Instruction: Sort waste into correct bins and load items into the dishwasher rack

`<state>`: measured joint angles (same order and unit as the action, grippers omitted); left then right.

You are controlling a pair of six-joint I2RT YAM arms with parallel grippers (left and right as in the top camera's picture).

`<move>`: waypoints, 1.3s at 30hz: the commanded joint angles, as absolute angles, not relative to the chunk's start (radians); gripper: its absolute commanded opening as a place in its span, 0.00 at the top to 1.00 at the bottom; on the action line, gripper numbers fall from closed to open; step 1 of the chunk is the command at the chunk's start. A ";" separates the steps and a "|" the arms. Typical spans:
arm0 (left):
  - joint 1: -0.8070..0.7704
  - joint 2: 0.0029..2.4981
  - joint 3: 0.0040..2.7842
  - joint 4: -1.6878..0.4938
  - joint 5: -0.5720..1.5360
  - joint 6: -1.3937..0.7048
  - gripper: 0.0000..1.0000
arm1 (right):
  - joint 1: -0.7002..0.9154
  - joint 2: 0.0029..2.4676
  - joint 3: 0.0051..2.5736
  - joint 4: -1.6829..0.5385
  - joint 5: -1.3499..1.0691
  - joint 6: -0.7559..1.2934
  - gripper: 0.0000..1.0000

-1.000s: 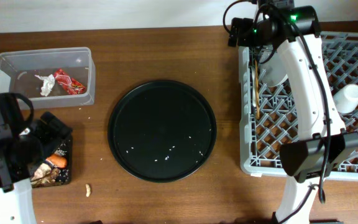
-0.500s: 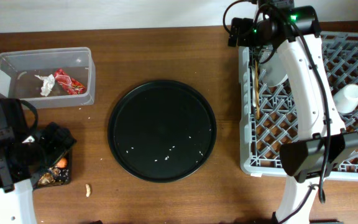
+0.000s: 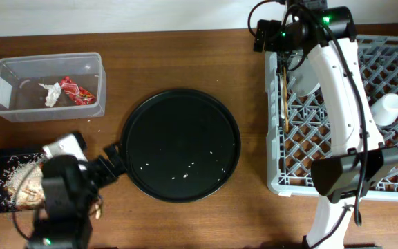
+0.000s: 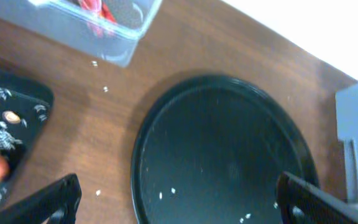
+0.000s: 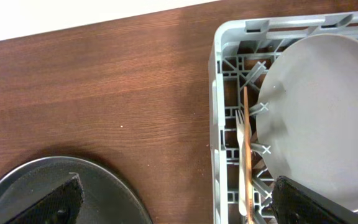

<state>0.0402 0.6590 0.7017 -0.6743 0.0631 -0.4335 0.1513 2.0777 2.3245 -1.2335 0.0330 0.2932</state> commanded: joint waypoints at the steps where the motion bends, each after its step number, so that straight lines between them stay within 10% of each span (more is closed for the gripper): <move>1: 0.015 0.503 0.498 -0.513 0.142 -0.342 0.01 | 0.150 2.068 2.327 -1.235 0.031 0.305 0.01; 15: -0.024 0.113 0.033 0.011 0.092 -0.320 0.01 | 0.150 2.068 2.327 -1.235 0.031 0.305 0.01; 39: -0.025 0.005 0.009 -0.083 -0.019 -0.229 0.01 | 0.150 2.068 2.327 -1.235 0.031 0.305 0.01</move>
